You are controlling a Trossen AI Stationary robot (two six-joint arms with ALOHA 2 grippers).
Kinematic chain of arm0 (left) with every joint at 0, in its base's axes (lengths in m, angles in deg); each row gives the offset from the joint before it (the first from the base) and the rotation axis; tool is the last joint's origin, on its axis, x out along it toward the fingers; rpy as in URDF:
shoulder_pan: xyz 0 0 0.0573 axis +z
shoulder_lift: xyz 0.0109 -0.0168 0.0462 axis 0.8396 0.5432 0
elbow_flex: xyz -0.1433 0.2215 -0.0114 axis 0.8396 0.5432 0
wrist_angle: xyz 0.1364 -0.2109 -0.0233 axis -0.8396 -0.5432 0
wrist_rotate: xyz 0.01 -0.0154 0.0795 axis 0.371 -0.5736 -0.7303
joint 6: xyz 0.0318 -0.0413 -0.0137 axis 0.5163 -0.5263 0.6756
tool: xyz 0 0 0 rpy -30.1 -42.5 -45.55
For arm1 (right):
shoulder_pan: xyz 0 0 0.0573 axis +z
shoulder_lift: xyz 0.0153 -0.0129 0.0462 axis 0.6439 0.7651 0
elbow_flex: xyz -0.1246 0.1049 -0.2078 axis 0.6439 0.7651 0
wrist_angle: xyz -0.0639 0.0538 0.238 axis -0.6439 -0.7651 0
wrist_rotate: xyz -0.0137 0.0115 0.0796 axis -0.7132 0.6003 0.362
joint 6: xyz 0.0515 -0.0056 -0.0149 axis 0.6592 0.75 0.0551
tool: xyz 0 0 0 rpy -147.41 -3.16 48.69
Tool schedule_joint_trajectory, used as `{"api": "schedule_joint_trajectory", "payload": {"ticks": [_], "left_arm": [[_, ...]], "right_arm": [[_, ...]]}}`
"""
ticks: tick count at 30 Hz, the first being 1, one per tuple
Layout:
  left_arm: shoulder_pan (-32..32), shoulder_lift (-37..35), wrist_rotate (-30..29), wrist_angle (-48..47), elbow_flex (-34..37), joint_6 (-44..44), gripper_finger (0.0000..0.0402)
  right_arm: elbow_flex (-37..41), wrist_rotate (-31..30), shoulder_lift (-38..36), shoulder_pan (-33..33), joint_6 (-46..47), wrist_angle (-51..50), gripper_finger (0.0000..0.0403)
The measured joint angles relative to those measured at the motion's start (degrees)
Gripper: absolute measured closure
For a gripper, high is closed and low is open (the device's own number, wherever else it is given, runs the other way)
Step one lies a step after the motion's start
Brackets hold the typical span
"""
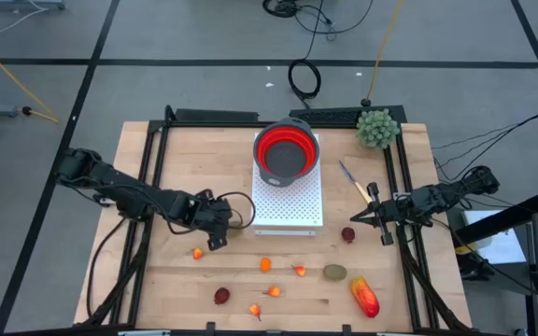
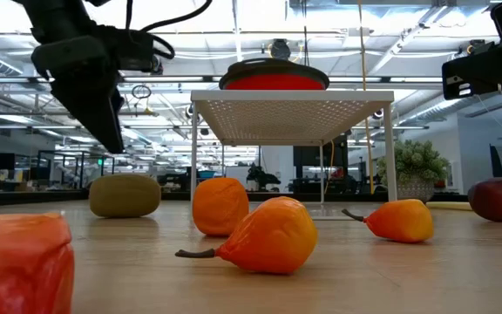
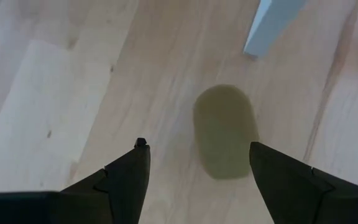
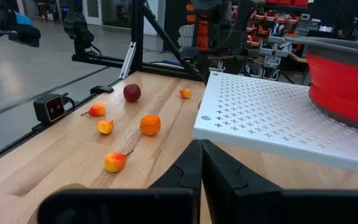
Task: Pick & Place Fruit
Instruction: Put the green kiwi into the red strainer bowl
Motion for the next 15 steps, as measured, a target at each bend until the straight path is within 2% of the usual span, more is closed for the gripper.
{"api": "schedule_joint_trajectory", "payload": {"ticks": [4,11,15], "left_arm": [[0.33,0.00,-0.17,0.18,0.00,0.18,0.0101],[0.33,1.37,-3.24,1.11,-0.08,-1.24,0.0025],[0.18,2.37,-3.82,1.61,-0.05,-1.68,0.0004]], "right_arm": [[0.00,-0.02,-0.02,0.00,-0.04,0.00,0.0403],[0.00,0.00,-0.02,0.00,-0.04,0.00,0.0403],[0.00,0.00,-0.01,0.01,-0.04,-0.10,0.0403]]}}
